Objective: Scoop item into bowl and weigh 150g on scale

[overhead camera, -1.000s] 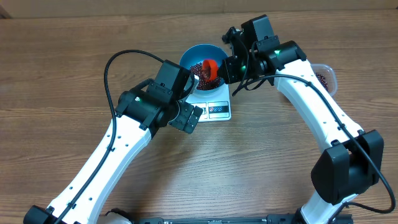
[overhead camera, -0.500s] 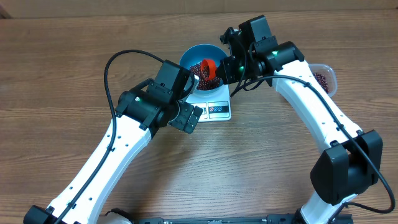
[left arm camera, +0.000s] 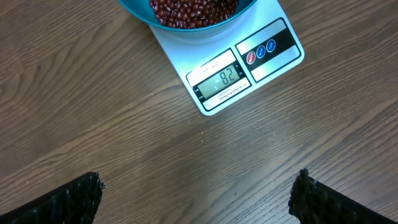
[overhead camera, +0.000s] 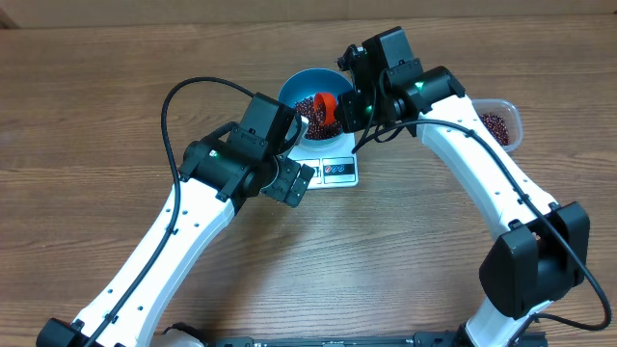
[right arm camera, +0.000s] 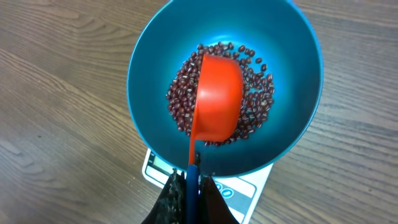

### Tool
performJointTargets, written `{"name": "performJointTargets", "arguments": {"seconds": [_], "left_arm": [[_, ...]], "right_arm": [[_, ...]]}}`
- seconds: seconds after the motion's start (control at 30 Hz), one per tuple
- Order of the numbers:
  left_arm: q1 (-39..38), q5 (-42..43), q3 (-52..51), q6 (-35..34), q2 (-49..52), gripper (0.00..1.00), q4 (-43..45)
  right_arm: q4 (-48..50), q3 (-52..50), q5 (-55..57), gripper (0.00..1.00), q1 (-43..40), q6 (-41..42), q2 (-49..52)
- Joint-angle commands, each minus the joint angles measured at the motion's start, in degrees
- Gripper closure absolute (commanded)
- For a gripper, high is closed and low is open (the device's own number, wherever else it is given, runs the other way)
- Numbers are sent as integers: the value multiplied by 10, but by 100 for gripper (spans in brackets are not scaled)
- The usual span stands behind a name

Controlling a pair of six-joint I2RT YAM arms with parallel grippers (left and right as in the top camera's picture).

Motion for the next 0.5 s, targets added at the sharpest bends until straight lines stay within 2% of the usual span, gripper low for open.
{"name": "performJointTargets", "arguments": {"seconds": [0.0, 0.3, 0.47], "left_arm": [[0, 7, -2, 9, -7, 0, 1], [0, 7, -2, 9, -7, 0, 1], [0, 7, -2, 9, -7, 0, 1]], "right_arm": [[5, 21, 12, 96, 1, -24, -11], [33, 21, 46, 96, 1, -8, -11], [21, 21, 46, 97, 2, -47, -11]]}}
